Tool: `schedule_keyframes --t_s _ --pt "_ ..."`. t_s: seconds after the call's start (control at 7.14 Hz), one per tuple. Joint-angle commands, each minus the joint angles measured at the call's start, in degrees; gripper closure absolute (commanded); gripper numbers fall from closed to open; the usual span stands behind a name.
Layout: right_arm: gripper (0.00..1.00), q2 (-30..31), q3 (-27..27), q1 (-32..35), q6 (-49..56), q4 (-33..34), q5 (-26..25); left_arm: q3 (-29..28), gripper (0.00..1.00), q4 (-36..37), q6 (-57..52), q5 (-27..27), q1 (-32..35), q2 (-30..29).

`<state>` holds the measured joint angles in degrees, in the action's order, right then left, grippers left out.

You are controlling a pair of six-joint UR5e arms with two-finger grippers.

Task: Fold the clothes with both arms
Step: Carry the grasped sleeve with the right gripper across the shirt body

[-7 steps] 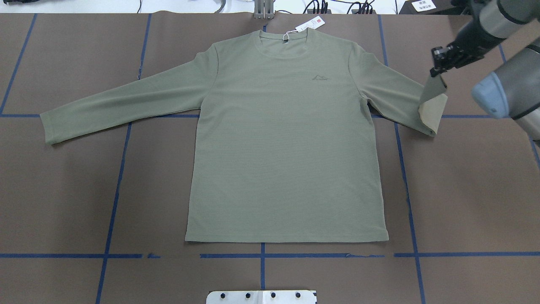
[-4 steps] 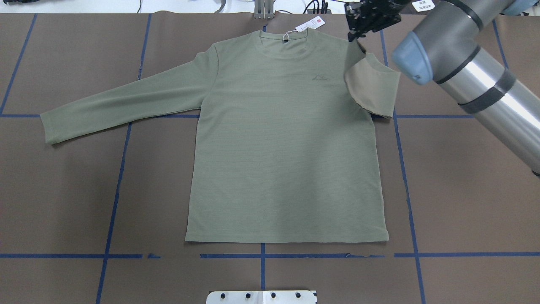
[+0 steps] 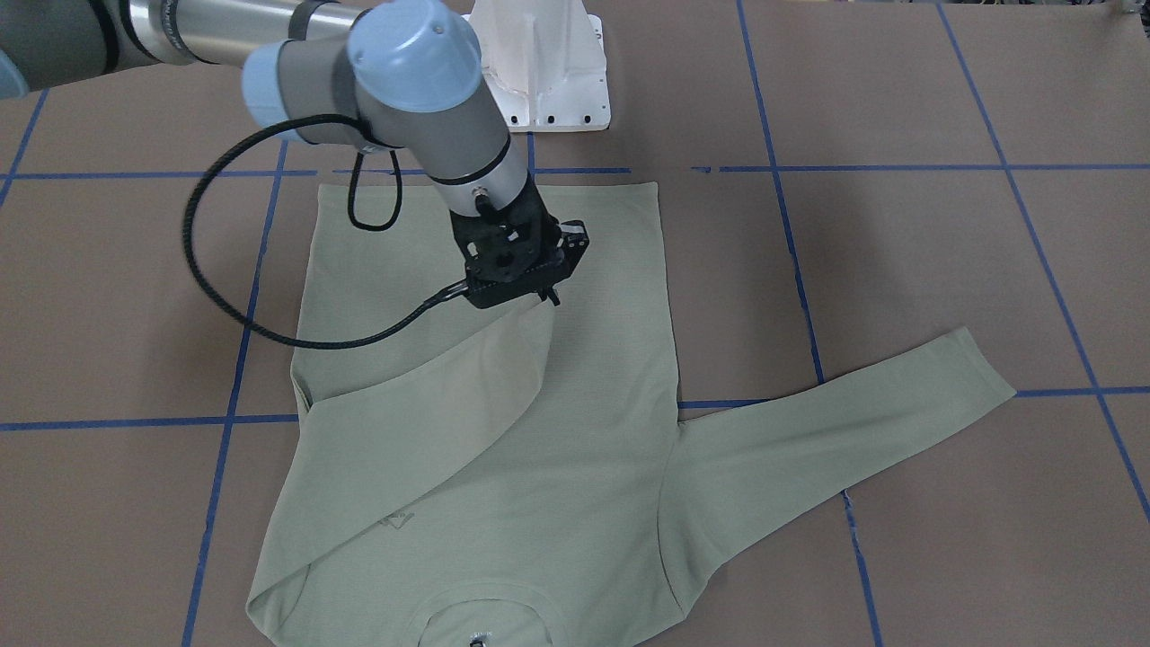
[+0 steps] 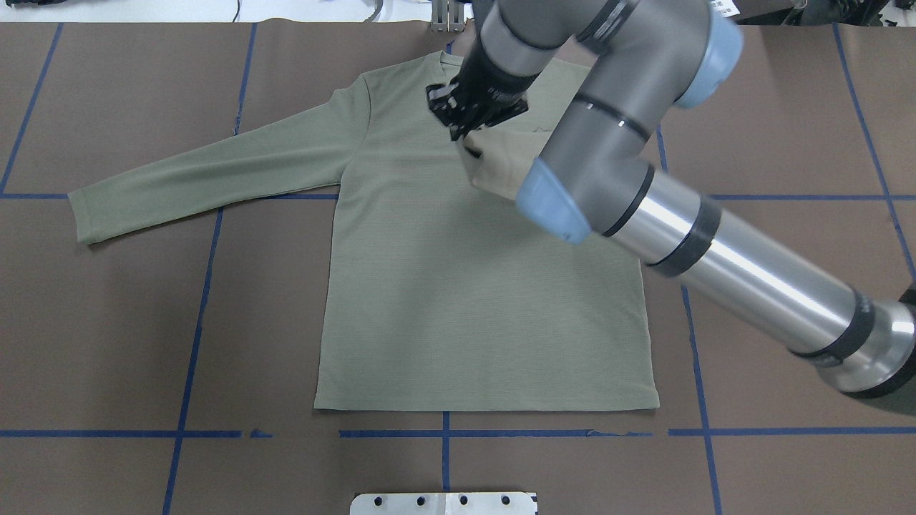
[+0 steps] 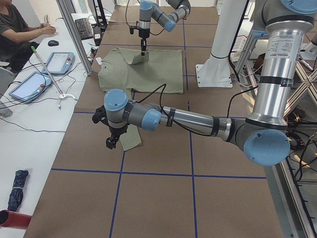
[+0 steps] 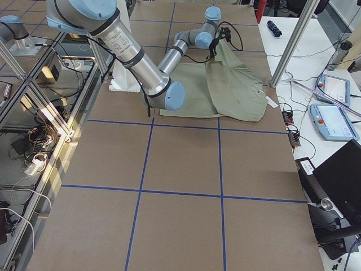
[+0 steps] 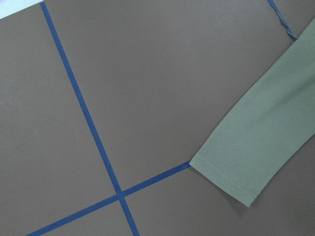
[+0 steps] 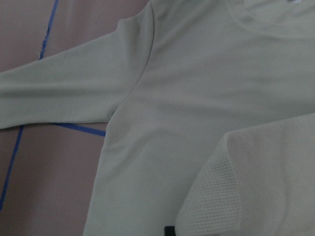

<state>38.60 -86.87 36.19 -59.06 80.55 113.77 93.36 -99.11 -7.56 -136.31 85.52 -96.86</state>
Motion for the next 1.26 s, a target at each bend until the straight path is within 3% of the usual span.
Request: schedule_keyframes --t_s 0.0,0.28,0.42,0.7,0.84,0.98,1.12 --pt "1.0 0.16 1.53 -6.72 -1.23 -1.79 -8.35 -0.11 0.0 -0.03 0.26 0.0 0.0 0.01" --pt "1.0 -0.37 3.27 -6.83 -1.93 -4.67 -8.91 -0.29 0.0 -0.03 0.18 0.0 -0.09 0.01" --pt "1.0 -1.5 6.77 -6.83 -2.02 -8.61 -10.31 -0.46 0.0 -0.03 0.18 0.0 -0.09 -0.08" --pt "1.0 -6.24 13.03 -6.92 -2.99 -10.32 -12.34 -0.55 0.0 -0.12 0.18 0.0 -0.27 -0.08" --pt "0.46 -7.74 14.26 -7.09 -3.25 -11.1 -13.47 -0.55 0.0 -0.12 0.09 0.0 -0.27 -0.08" --pt "0.0 -8.1 15.58 -7.88 -3.42 -13.37 -13.66 -0.46 0.0 -0.12 0.17 0.0 -0.35 -0.08" --pt "0.0 -8.11 15.77 -8.76 -3.69 -14.09 -13.66 -0.46 0.0 -0.12 0.18 -0.09 -0.44 -0.08"
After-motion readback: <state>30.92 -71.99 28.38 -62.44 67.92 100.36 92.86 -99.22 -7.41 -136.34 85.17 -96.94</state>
